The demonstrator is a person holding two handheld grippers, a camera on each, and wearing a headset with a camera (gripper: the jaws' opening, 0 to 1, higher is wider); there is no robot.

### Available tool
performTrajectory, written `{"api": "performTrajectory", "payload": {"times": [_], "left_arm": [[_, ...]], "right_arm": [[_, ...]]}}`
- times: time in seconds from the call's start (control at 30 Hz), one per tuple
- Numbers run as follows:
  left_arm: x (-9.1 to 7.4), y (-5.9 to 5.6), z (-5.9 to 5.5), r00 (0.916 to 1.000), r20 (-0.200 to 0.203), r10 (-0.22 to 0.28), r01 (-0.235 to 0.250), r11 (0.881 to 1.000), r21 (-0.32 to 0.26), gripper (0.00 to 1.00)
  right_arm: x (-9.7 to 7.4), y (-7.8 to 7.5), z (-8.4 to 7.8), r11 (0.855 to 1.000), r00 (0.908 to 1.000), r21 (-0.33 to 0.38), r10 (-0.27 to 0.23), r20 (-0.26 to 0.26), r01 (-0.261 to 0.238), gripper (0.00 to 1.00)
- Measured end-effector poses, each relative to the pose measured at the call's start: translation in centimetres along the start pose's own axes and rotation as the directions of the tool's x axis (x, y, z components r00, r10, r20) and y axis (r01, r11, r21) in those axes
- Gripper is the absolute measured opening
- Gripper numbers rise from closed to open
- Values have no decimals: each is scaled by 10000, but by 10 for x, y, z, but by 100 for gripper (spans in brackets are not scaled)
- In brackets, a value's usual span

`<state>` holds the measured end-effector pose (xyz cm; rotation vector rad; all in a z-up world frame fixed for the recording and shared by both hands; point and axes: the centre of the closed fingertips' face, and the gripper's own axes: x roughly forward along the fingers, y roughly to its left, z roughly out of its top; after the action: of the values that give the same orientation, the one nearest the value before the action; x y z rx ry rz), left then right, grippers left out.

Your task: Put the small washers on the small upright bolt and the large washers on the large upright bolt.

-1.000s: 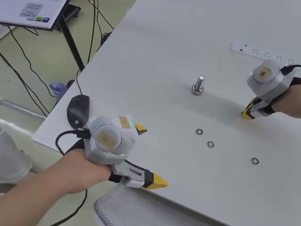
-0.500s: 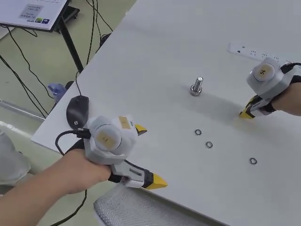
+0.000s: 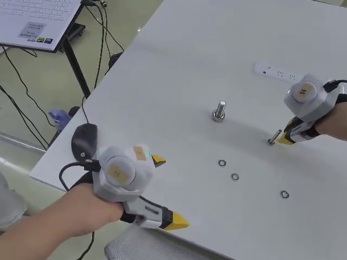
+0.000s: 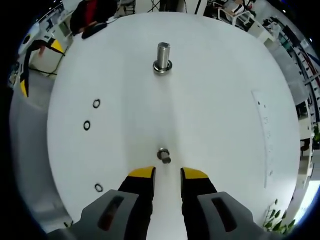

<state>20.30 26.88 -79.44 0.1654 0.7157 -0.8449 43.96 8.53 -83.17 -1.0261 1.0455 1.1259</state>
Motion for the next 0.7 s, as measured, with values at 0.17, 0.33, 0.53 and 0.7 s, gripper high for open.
{"api": "performTrajectory", "payload": {"times": [0.17,0.33,0.53,0.7], "left_arm": [[-2,-1,-1,10000,-37,-51,52,9999,97,84],[-4,-1,-1,10000,-63,-76,77,9999,144,84],[-3,-4,1,9999,-39,-151,152,9996,248,84],[-4,-5,4,9998,18,-186,185,9993,317,84]], "right_arm": [[-7,5,-2,10000,10000,16,-19,-2,19,21],[-15,11,-1,9998,9998,201,29,215,-33,22],[-19,26,-5,9993,9993,353,138,357,-151,22],[-22,42,-10,9984,9988,513,212,444,-235,22]]}}
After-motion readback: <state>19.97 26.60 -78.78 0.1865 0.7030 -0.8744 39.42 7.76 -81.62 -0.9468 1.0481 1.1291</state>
